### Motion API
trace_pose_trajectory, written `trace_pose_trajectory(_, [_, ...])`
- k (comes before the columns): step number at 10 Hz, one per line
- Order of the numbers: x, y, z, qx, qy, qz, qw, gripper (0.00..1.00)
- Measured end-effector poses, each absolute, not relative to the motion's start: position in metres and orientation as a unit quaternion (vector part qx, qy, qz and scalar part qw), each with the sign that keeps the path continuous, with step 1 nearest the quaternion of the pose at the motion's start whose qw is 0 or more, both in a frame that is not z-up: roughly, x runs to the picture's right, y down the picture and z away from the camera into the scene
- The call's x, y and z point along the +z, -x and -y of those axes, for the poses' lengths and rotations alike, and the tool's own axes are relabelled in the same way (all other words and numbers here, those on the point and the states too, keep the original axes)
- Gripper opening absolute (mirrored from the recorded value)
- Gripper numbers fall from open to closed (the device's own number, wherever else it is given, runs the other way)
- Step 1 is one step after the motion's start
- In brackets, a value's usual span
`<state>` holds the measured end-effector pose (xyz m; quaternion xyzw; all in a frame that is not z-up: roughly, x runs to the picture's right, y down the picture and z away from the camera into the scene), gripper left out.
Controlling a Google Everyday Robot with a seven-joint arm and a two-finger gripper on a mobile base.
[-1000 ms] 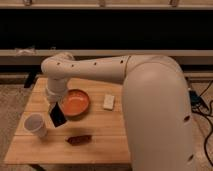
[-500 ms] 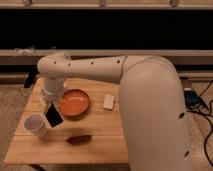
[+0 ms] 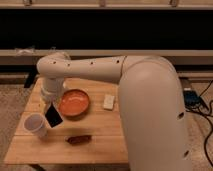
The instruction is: Place the eraser in the ceramic cup
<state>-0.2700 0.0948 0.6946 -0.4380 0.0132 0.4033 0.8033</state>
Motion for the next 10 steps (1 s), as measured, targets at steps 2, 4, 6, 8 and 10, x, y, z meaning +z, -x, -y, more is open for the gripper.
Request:
trace_pose_trajectory(2, [0.695,0.27,-0.095,0.403,0.439,-0.012,0.803,0.06])
trace_pose_trajectory(4, [0.7,0.28,-0.088,0.385,0.44,0.002,0.811,0.06])
trace_pose_trajectory(6, [0.704,0.305,-0.081,0.357,0.446,0.025,0.821,0.06])
trace_pose_trajectory(8, [0.706,0.319,-0.074,0.337,0.449,0.047,0.826,0.06])
trace_pose_trajectory(10, [0.706,0.333,-0.069,0.322,0.452,0.065,0.83,0.06])
